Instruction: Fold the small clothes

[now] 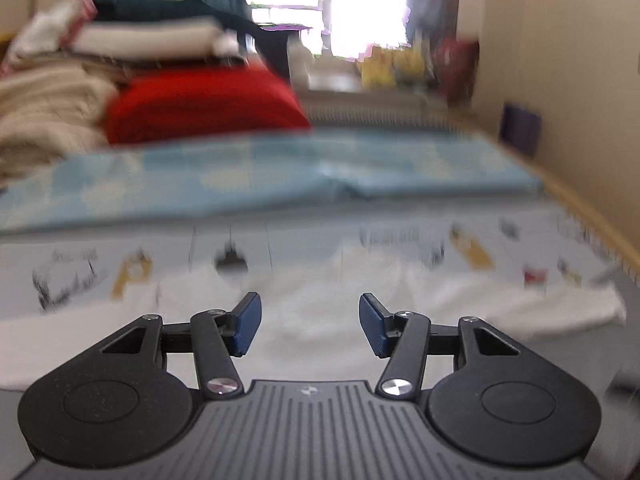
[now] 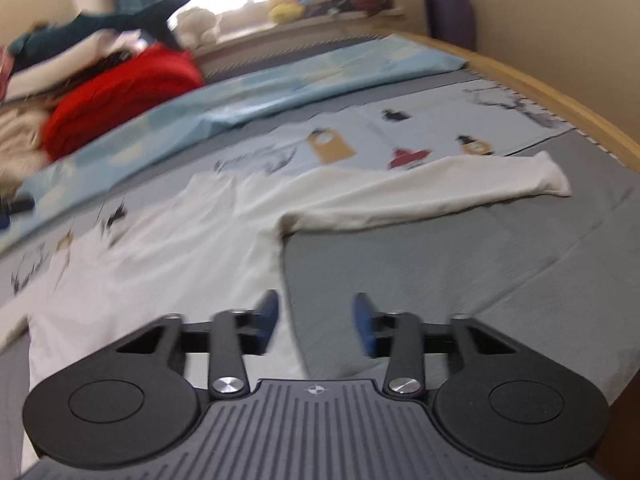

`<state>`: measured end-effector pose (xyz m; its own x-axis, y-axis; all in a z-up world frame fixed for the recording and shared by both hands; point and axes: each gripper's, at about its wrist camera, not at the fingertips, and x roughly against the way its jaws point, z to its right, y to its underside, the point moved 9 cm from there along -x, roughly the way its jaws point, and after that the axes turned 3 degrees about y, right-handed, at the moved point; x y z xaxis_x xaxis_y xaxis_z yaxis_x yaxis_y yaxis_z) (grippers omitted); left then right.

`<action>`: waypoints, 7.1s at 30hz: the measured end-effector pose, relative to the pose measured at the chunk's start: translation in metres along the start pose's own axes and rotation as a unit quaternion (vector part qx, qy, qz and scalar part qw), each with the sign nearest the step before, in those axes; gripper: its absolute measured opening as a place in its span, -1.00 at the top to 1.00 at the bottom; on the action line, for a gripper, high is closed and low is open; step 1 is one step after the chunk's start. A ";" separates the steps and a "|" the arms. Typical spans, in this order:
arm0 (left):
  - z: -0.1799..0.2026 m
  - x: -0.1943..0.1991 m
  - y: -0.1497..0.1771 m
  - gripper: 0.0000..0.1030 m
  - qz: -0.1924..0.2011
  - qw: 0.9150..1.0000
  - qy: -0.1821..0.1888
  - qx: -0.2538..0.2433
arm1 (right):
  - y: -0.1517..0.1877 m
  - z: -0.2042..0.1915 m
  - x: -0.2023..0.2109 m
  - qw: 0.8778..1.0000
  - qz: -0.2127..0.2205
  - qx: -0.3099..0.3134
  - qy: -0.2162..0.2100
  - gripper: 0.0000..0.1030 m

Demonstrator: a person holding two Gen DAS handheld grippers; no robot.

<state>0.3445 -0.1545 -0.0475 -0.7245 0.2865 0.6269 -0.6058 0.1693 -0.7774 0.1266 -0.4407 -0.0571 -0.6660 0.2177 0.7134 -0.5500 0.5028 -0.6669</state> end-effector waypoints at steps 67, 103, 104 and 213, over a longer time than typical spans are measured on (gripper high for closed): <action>-0.255 -0.077 0.071 0.51 -0.165 0.922 -0.020 0.351 | -0.004 -0.151 -0.178 0.994 -0.098 -0.030 -0.045 0.41; -0.270 -0.091 0.059 0.77 -0.160 0.933 -0.107 0.303 | -0.019 -0.056 -0.199 0.937 -0.072 -0.342 0.005 0.93; -0.271 -0.091 0.058 0.72 -0.159 0.934 -0.103 0.304 | -0.022 -0.061 -0.198 0.939 -0.067 -0.338 0.001 0.93; -0.090 -0.058 -0.022 0.88 -0.049 0.966 0.208 0.143 | -0.009 -0.187 -0.175 0.991 -0.136 -0.016 -0.014 0.31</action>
<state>0.4296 -0.0903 -0.0713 -0.5002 0.6464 0.5761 -0.7745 -0.0364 -0.6316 0.3424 -0.3275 -0.1356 -0.5102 0.0475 0.8588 -0.6949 0.5655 -0.4441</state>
